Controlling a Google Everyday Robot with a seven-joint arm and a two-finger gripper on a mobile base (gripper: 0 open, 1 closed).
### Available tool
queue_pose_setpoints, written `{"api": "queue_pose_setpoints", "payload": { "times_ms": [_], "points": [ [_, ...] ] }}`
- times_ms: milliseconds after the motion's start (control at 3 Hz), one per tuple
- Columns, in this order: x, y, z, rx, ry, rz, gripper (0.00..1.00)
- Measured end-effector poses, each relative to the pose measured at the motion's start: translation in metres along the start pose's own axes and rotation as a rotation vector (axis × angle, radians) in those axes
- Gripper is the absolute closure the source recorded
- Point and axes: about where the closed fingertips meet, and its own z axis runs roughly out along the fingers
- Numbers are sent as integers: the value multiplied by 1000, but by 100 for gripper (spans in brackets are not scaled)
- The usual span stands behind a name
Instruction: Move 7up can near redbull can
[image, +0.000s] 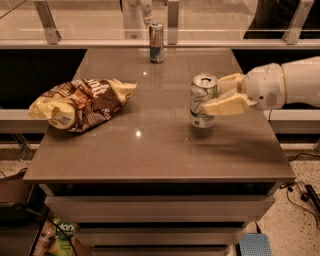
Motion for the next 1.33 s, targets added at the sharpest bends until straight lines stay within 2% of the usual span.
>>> {"api": "queue_pose_setpoints", "payload": {
  "times_ms": [667,1333],
  "points": [
    [-42,-59,7,76,30,9,100],
    [-68,-123,31,148,2,-16,100]
  ]
}}
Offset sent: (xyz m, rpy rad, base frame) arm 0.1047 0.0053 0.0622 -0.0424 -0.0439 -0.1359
